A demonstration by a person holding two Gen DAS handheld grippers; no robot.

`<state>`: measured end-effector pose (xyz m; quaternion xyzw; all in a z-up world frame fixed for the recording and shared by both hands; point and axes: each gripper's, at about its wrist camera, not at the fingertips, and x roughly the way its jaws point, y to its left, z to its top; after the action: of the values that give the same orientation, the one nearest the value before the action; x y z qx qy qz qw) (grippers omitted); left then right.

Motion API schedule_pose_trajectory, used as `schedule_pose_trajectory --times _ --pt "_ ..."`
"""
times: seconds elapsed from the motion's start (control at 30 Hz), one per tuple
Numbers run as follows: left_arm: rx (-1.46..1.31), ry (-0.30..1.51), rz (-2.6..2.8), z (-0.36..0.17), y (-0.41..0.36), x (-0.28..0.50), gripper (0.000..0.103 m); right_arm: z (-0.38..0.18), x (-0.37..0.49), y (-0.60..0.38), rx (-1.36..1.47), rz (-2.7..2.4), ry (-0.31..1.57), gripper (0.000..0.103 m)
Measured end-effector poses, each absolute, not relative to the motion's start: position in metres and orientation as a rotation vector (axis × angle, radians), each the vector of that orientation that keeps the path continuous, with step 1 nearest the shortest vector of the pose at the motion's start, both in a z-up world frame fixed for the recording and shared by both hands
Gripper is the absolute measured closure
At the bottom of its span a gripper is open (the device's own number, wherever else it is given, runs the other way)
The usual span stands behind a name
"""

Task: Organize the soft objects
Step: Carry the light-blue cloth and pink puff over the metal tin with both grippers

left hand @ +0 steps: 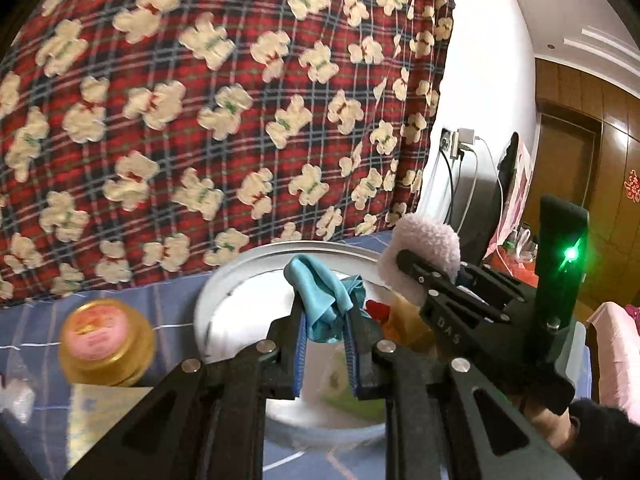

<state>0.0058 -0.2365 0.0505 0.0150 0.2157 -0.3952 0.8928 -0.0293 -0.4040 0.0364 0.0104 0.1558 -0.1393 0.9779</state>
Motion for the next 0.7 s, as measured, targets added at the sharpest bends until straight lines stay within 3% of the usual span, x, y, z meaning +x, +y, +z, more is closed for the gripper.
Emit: schedule_pose_trajectory --times 0.7 --pt "0.078 0.579 -0.648 0.004 -0.301 0.045 0.085 0.019 -0.008 -0.426 -0.017 -0.225 0.41 0.083"
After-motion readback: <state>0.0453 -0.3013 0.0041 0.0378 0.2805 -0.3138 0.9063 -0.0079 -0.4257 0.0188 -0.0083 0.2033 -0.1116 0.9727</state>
